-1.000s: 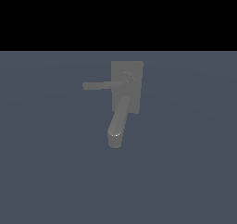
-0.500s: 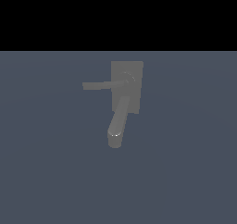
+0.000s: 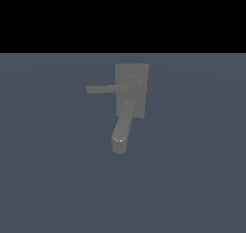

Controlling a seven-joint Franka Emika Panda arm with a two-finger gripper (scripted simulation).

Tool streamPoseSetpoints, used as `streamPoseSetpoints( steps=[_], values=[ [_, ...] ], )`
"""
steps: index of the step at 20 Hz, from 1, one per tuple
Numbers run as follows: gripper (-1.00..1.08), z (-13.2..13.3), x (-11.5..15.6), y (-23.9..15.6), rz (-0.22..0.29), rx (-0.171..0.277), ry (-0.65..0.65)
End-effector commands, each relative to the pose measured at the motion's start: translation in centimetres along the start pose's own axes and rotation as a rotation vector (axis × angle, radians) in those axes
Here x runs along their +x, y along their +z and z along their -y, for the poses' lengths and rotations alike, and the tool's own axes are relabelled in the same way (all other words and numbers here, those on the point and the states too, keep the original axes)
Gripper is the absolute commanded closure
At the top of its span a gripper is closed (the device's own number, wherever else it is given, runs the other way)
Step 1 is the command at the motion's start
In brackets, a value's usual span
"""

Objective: Turn on the faucet by rotating a designated handle.

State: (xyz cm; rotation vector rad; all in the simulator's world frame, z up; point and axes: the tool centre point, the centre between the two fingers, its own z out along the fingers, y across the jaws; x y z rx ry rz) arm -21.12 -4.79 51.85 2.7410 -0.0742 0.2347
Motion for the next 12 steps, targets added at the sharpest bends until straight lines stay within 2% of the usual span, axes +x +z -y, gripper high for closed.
streamPoseSetpoints(
  steps=[1,7,12],
  values=[
    [1.08,-0.9,0.5,-1.7,-0.062,-0.072,0.023],
    [1.08,-2.7,1.5,-7.5,-0.249,-0.298,0.084],
    [1.08,-2.9,2.0,-13.1,-0.408,-0.503,0.118]
  ],
)
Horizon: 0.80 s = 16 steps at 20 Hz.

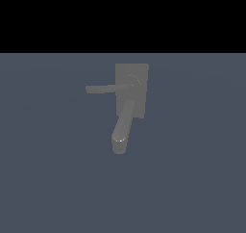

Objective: Turn on the faucet by rotating a designated handle.

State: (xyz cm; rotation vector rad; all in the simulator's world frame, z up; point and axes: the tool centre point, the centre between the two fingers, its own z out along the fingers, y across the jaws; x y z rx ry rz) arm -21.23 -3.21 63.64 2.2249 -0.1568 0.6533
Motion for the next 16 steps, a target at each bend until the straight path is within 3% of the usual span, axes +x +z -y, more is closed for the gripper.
streamPoseSetpoints(
  steps=[1,9,16],
  values=[
    [1.08,-0.9,1.2,-2.4,-0.083,-0.103,0.012],
    [1.08,-1.2,4.6,-10.9,-0.337,-0.423,0.001],
    [1.08,2.6,7.1,-17.9,-0.544,-0.691,-0.079]
  ],
)
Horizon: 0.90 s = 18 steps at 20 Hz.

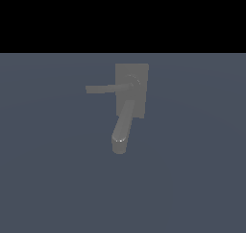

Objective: Turn on the faucet by rotating a designated handle.

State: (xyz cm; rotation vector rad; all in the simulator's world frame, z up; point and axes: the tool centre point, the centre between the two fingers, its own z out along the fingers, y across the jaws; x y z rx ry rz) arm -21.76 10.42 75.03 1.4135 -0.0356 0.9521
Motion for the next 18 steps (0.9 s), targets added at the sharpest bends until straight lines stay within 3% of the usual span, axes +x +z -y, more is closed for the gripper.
streamPoseSetpoints(
  steps=[1,9,18],
  values=[
    [1.08,0.4,2.1,-2.2,-0.083,-0.086,-0.037],
    [1.08,5.4,8.1,-9.2,-0.337,-0.316,-0.213],
    [1.08,17.8,11.8,-14.6,-0.601,-0.483,-0.508]
  ],
)
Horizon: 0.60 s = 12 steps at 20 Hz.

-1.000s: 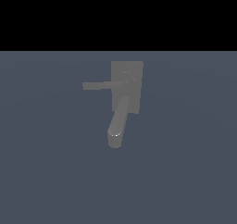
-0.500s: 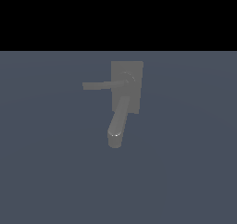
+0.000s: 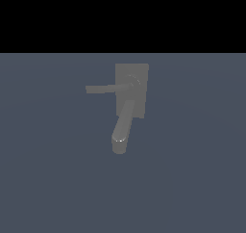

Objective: Turn on the faucet by rotating a designated handle.

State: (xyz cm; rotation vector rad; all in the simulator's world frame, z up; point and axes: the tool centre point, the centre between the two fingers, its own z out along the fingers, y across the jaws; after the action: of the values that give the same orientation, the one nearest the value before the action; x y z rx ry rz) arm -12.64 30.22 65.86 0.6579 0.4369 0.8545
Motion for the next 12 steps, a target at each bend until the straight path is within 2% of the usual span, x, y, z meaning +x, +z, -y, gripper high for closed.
streamPoseSetpoints(
  steps=[1,6,12],
  values=[
    [1.08,2.7,2.9,-1.7,-0.084,-0.027,-0.084],
    [1.08,10.0,7.6,-5.2,-0.247,-0.047,-0.263],
    [1.08,21.1,10.7,-9.5,-0.434,-0.019,-0.491]
  ],
)
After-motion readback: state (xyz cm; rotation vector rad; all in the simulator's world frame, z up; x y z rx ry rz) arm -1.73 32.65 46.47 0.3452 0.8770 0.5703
